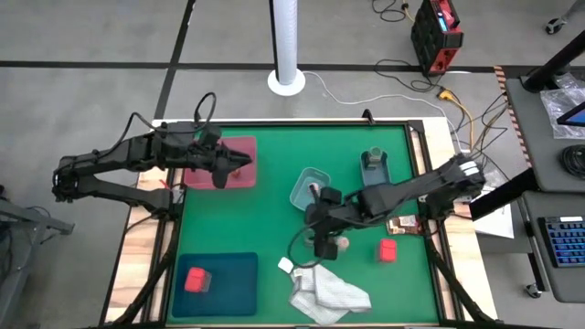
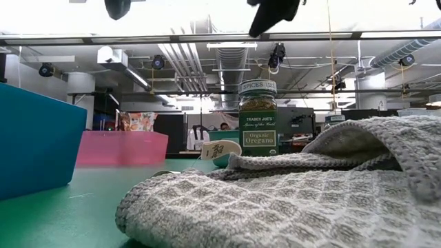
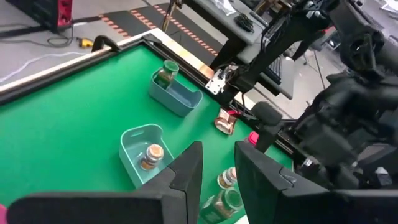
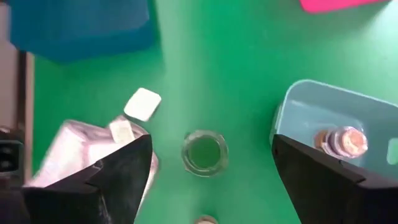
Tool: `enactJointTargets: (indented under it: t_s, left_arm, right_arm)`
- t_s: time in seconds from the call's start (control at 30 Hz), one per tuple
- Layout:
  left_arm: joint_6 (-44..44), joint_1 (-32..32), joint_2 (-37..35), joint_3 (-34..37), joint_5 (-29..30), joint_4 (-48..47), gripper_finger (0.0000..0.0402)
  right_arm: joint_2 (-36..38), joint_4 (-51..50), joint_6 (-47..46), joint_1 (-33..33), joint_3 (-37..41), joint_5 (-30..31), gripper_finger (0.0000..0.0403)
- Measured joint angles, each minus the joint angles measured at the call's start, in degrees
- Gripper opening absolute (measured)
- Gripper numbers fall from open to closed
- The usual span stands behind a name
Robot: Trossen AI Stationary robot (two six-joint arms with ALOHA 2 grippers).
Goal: Sort spices by type
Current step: Put the green seasoning bottle into the blue bin
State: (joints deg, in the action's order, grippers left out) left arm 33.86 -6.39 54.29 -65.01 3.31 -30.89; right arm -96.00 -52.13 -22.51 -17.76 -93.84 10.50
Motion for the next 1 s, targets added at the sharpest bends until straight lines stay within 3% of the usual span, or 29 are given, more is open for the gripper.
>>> enactJointTargets:
  t_s: [0.63, 1.0]
  left_arm:
    - [-3.43, 0.0, -0.82, 0.0, 0.02, -0.02, 0.0078]
    - [-4.41, 0.0, -0.38, 0.0, 0.08, 0.06, 0.0078]
  right_arm:
    - [-12.3, -3.96, -0.64, 0.92, -1.66, -4.54, 0.0342]
    - [-14.85, -4.18, 0.47, 3.17, -1.53, -7.8, 0.0279]
